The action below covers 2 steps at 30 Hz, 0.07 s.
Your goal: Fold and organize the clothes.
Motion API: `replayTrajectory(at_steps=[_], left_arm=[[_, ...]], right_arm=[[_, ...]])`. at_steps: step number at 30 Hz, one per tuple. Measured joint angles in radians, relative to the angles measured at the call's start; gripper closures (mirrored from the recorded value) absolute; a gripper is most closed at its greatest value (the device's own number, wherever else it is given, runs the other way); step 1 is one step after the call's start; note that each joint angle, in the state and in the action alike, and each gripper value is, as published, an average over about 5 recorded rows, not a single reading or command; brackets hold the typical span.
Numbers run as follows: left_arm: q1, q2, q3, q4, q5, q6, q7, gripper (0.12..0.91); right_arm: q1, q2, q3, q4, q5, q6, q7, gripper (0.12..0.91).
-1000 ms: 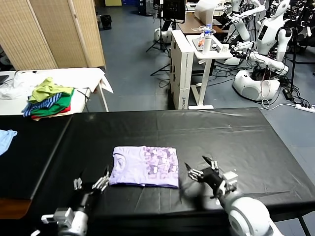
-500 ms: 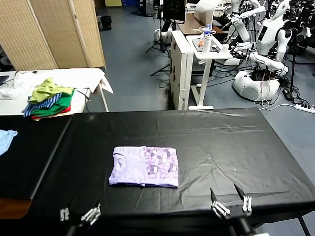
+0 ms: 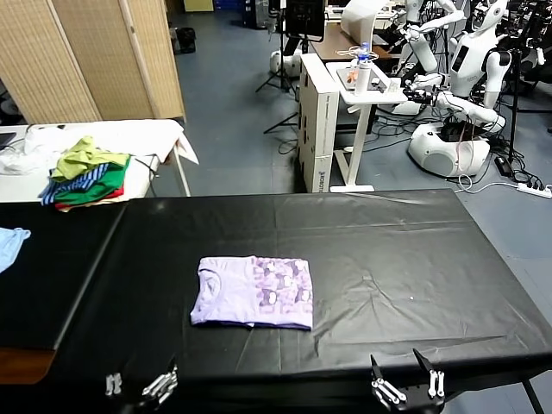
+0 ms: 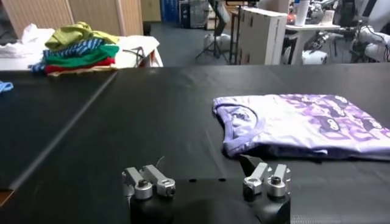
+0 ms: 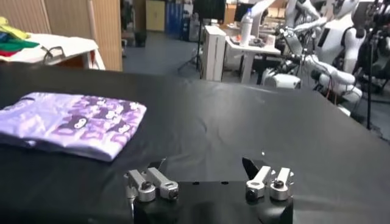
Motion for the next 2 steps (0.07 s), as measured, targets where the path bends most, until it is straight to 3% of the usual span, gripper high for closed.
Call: replayTrajectory(at_steps=[2], left_arm=[[0.000, 0.000, 0.000, -0.001, 0.000, 0.001, 0.000, 0.123]], right_arm=[[-0.001, 0.000, 0.000, 0.000, 0.000, 0.000, 0.000, 0.118]])
